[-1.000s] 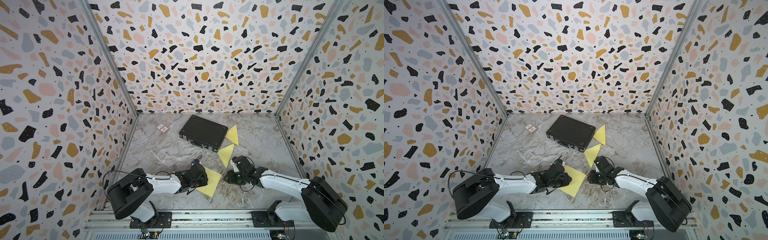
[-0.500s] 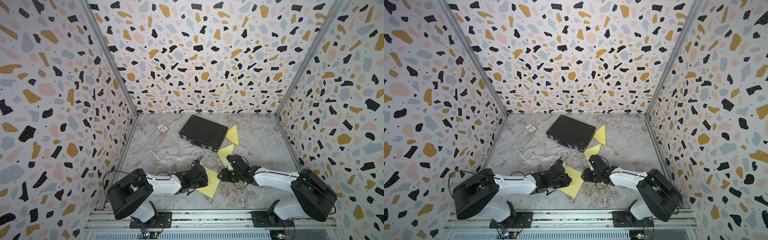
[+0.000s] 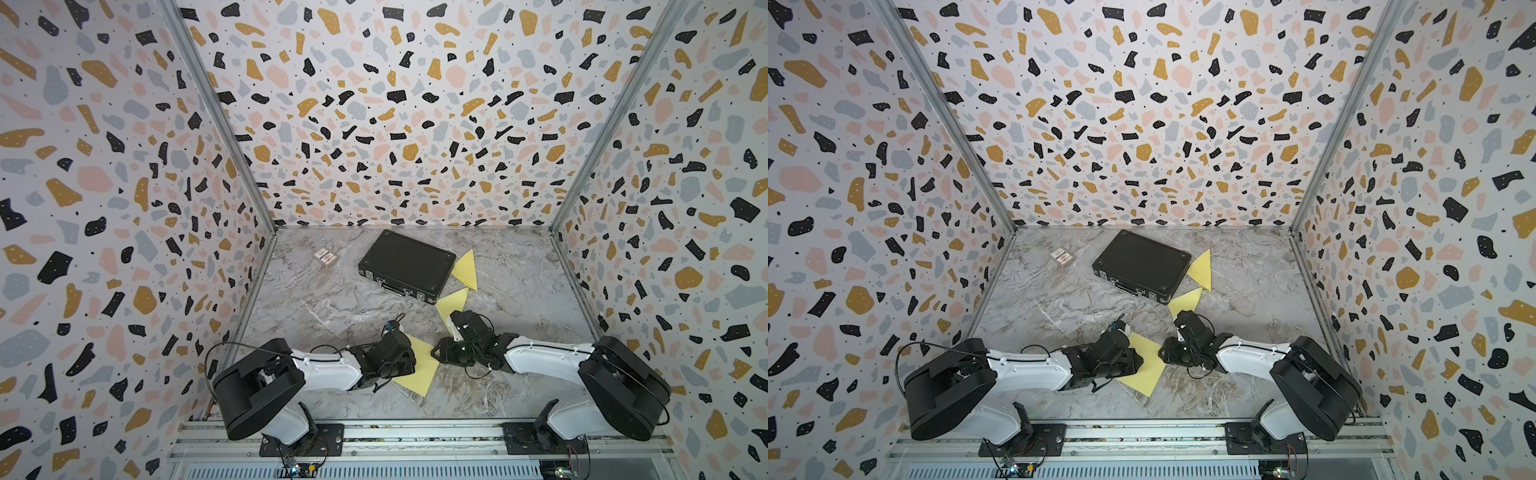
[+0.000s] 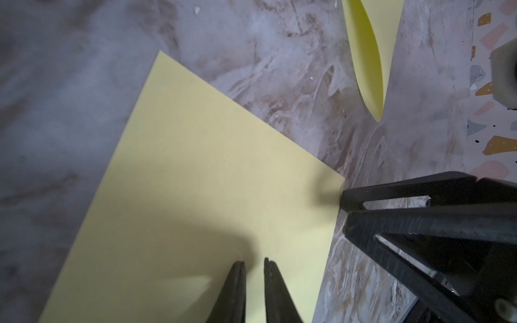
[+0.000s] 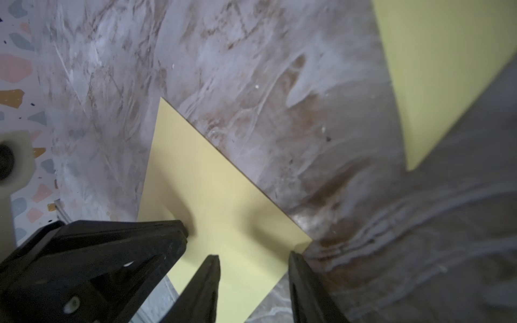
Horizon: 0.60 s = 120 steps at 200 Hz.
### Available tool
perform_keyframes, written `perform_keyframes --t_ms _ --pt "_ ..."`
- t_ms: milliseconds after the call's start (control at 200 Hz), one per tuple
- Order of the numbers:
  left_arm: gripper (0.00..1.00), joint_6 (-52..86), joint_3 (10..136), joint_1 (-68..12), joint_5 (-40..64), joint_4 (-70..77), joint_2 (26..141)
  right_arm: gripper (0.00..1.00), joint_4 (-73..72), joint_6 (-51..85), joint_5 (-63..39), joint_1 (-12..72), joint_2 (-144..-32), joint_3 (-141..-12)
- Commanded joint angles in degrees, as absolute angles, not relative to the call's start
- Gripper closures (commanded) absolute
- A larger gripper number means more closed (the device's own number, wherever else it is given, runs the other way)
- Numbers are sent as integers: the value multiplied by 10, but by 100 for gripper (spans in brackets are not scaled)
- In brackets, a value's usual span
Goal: Fold the square paper diagonally
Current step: Move the paper to the center of the board, then fold the paper at the center of the board.
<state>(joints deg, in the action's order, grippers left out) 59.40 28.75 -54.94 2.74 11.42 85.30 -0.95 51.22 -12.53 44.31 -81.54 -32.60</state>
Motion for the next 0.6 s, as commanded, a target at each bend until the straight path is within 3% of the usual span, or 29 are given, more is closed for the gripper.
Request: perform_keyframes --t_ms 0,280,596 --pt "81 597 241 -558 39 -50 886 52 75 502 -51 444 -783 -352" --pt "82 604 236 -563 34 -44 882 56 43 496 -95 444 -865 -374" --pt "82 610 226 -566 32 -38 880 55 -5 525 -122 455 -848 -333"
